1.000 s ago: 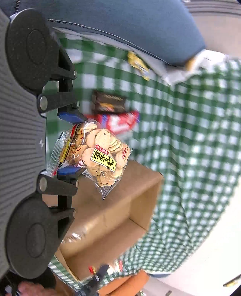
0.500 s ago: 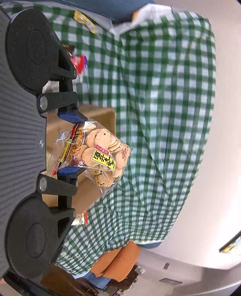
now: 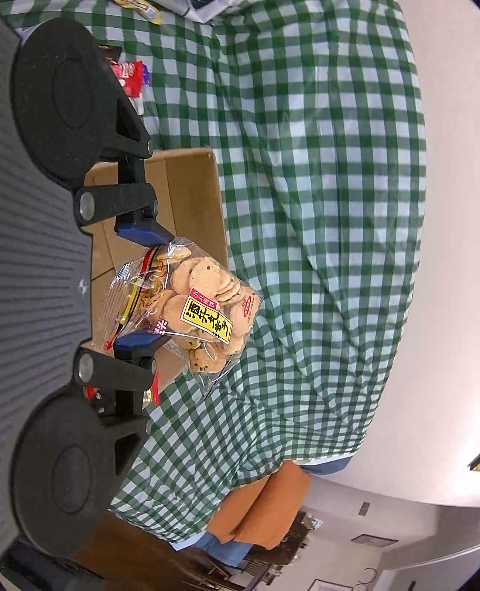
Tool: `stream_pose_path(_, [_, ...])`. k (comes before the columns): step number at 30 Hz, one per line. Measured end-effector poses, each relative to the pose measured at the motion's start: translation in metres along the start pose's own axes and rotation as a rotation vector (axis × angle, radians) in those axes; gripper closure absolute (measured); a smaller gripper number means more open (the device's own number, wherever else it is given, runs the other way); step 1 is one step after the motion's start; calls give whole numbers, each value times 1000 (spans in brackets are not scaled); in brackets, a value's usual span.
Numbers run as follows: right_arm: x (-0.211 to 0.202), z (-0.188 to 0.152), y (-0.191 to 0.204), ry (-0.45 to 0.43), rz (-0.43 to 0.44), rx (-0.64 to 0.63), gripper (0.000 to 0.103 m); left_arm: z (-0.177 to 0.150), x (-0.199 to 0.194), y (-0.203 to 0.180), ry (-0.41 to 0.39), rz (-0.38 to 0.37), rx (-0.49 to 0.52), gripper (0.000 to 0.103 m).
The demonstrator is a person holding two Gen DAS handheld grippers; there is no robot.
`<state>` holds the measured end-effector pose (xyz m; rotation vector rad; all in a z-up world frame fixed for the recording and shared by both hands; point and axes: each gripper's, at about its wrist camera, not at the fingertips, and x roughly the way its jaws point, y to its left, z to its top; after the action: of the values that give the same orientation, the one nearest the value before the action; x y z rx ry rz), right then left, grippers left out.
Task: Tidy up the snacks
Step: 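Carry the cookie bag and candy to the box and release them inside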
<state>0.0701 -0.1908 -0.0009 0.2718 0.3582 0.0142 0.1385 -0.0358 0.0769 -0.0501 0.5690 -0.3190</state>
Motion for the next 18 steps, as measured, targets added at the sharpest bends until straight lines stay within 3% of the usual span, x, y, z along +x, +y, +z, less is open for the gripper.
stream_pose_path(15, [2,1,0,4,12,-6,84,6,4,-12,-13,-14,11,51])
stream_pose_path(18, [2,1,0,9,9,-7,83,7,4,-11,-10,-45,-3,48])
